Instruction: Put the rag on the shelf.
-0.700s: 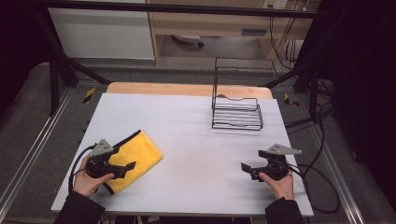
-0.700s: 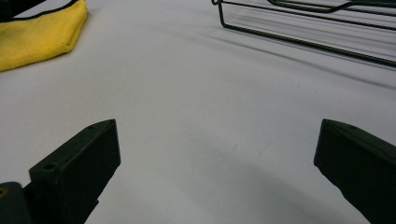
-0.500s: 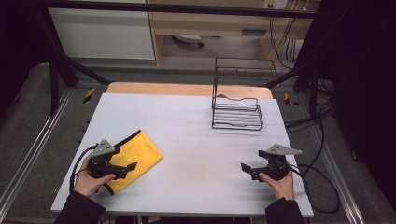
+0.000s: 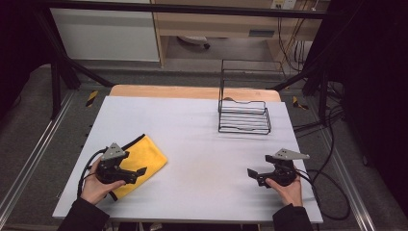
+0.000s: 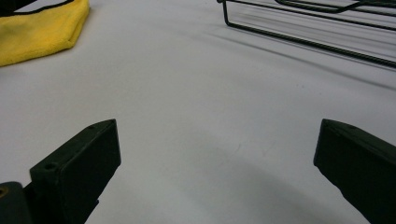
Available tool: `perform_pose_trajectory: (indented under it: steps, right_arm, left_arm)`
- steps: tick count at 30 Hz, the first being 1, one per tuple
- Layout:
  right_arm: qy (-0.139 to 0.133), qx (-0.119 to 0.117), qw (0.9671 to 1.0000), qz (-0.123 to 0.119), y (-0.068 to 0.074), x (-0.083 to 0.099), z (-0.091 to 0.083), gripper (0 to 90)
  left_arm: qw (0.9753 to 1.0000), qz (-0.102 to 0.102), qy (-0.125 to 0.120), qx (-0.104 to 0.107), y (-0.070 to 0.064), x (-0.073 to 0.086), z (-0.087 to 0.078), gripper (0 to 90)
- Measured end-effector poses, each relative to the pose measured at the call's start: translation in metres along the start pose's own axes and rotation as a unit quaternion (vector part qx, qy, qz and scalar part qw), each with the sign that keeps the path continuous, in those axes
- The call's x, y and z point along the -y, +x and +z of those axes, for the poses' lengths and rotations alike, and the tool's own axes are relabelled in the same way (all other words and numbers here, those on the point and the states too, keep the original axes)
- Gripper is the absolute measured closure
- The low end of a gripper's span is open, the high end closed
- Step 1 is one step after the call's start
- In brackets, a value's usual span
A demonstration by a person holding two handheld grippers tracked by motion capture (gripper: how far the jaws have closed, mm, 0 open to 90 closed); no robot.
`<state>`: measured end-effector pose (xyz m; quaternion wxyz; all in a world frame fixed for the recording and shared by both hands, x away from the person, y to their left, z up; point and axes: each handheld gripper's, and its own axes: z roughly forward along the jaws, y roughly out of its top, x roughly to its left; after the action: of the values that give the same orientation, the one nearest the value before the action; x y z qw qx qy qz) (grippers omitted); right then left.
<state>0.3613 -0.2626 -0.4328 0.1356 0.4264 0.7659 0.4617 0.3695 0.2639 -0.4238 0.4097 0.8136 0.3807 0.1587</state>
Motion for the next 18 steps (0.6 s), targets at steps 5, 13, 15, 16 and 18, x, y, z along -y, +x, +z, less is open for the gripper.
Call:
perform_pose_trajectory:
  steps: [5, 13, 15, 16, 18]
  right_arm:
    - [0.000, 0.000, 1.0000, -0.001, 0.000, 0.000, 0.000, 1.1]
    - [0.004, 0.002, 1.0000, 0.001, 0.001, 0.000, 0.001, 1.1]
    - [0.004, 0.002, 1.0000, -0.002, 0.001, 0.000, 0.001, 1.1]
    - [0.003, 0.002, 1.0000, -0.001, 0.001, 0.000, 0.001, 1.1]
    - [0.004, 0.002, 1.0000, -0.001, 0.001, 0.000, 0.001, 1.1]
  left_arm:
    - [1.0000, 0.007, 0.004, 0.001, -0.009, -0.008, 0.004, 6.9]
    - [0.9998, 0.017, 0.012, 0.003, -0.023, -0.021, 0.015, 13.6]
    - [0.9996, 0.022, 0.018, 0.002, -0.026, -0.025, 0.020, 15.5]
    - [0.9996, 0.022, 0.019, 0.002, -0.028, -0.026, 0.022, 16.3]
    - [0.9995, 0.021, 0.022, 0.006, -0.030, -0.028, 0.027, 18.8]
